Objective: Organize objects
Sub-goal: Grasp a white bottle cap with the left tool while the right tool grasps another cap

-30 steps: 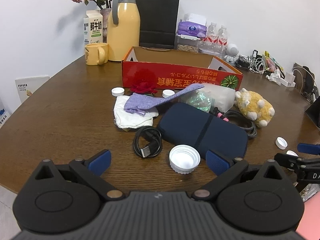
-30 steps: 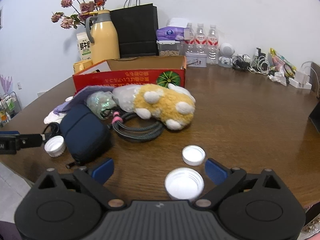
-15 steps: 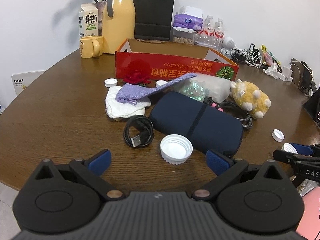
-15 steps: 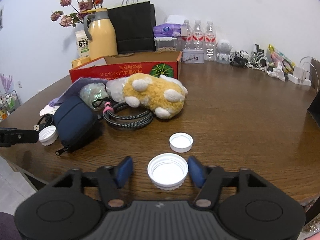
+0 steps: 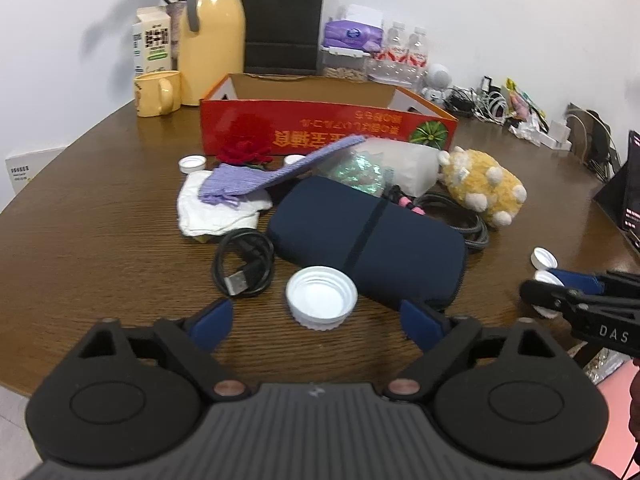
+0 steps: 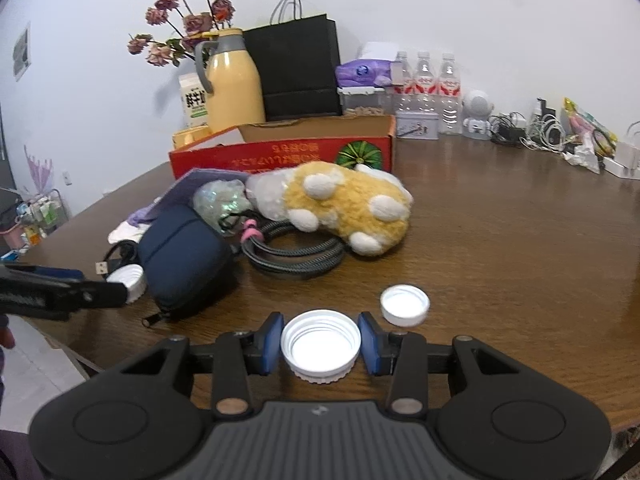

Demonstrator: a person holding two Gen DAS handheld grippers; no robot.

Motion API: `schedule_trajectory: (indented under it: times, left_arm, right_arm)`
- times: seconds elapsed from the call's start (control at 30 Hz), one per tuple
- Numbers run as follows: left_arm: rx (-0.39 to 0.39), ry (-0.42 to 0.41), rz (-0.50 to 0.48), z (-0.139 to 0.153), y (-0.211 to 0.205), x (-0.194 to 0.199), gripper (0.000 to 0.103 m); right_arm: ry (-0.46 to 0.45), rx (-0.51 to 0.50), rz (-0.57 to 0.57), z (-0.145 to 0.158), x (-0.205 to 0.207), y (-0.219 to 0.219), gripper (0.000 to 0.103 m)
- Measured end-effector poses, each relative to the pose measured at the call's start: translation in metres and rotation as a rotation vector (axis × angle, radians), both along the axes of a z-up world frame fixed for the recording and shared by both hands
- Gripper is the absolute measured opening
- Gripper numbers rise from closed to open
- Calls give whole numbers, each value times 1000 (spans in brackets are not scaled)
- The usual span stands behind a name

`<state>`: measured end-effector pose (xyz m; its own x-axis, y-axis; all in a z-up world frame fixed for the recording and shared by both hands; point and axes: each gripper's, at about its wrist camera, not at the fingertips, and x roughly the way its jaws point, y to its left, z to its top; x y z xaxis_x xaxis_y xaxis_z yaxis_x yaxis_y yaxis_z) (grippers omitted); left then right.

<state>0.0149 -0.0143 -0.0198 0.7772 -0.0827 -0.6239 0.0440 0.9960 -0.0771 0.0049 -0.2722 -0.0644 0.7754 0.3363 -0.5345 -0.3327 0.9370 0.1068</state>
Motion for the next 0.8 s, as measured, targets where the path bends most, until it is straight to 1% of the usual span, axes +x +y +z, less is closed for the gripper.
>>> schedule_trajectory:
  times: [0.03,0.1,0.2,0.27,0.3,0.37,0.4,0.6,0.8]
  left_arm:
    - [3,2,-5,-1,-2,2,76]
    - [5,11,-11,-2,-4,6,71]
    - [6,19,-6,-6,-5,11,71]
    - [14,17,-3,-7,-7,13,67]
    - [14,15,-4,-7,-7,15,64]
    - [14,9,-12,-8,-7,16,53]
    - [15,4,-14,-8,-7,16,41]
    - [-7,-18,-32,-6,-3,14,41]
    - [-11,-65,-32,5,2,13,41]
  right_arm:
    - [-3,3,6,1,1,2,39]
    - [-7,6,15,2,2,4,39]
    - [-10,10,26,3,3,7,39]
    - [-11,12,32,3,4,9,39]
    - [-9,12,35,3,5,10,39]
    - [-6,12,39,3,6,11,39]
    - [-5,12,40,3,6,11,39]
    - [-11,14,40,5,9,14,39]
    - [-40,21,44,15,15,16,39]
